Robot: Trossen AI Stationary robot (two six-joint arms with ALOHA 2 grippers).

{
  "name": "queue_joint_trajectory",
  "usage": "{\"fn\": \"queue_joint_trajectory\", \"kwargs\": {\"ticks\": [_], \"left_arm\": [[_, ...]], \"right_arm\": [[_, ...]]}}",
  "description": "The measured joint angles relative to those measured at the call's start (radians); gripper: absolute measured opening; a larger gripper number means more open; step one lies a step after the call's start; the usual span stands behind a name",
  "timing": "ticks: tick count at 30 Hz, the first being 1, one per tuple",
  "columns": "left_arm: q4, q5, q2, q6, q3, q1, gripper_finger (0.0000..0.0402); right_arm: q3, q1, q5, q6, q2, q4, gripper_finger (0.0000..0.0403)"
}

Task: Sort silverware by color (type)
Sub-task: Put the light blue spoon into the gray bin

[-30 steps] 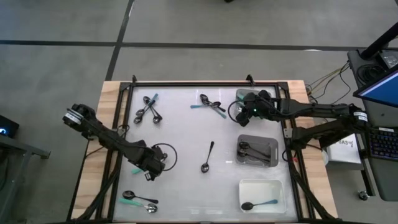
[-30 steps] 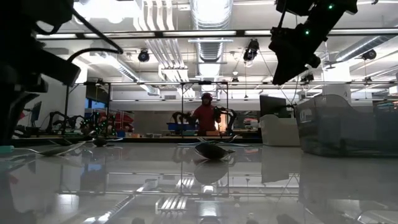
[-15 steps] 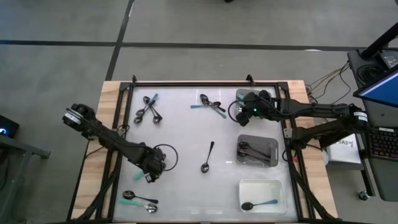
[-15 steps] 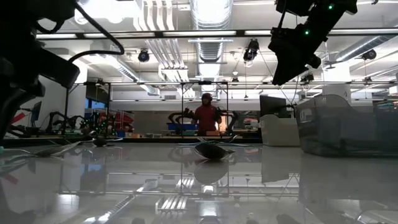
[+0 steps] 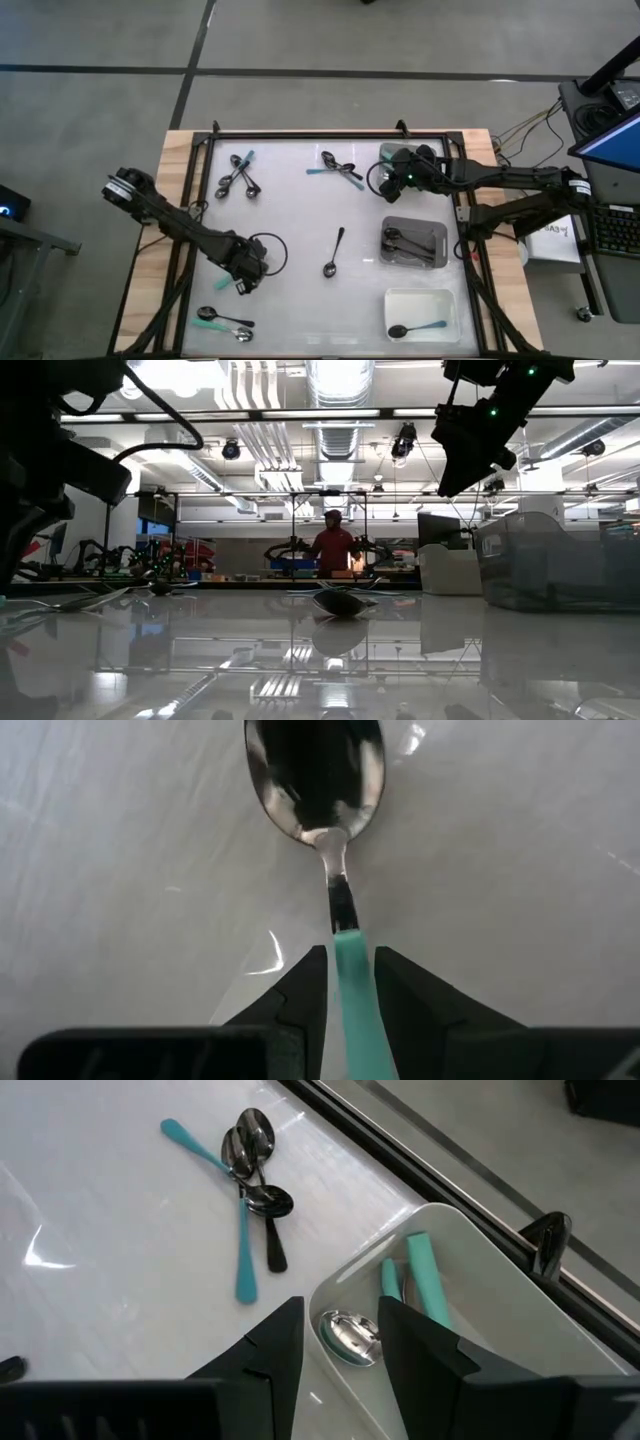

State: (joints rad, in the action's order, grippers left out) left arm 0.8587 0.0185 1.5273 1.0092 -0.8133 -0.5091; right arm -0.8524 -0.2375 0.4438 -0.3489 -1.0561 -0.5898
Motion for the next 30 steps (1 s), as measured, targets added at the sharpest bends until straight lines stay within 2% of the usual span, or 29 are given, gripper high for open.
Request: {"fn": "queue_joint_trajectory", "kwargs": {"ticks": [8,13,17,26,30], "left_arm": [[-0.125,-0.005,0.033,0.020,0.060,0.000,0.0071],[-0.111,-0.038,0.051,0.022,0.054,-0.002,0.0065],[-0.107,-0.024,0.048,0.022,0.052,-0.001,0.0022],[-0.085,-0.022,0.030,0.014,0.026,0.013,0.0020],[-0.076,-0.136,0.016,-0.060,-0.057,0.038,0.0020]], "right_arm": [[0.000,0.001,0.000,0.000,0.000,0.000,0.0123],[0.000,0.006,-0.003,0.000,0.000,0.000,0.0123],[0.000,0.006,-0.003,0.000,0.000,0.000,0.0123],[0.001,0.006,-0.007,-0.010,0.000,0.001,0.0123],[0.001,0.006,-0.008,-0.011,0.000,0.001,0.0123]]}}
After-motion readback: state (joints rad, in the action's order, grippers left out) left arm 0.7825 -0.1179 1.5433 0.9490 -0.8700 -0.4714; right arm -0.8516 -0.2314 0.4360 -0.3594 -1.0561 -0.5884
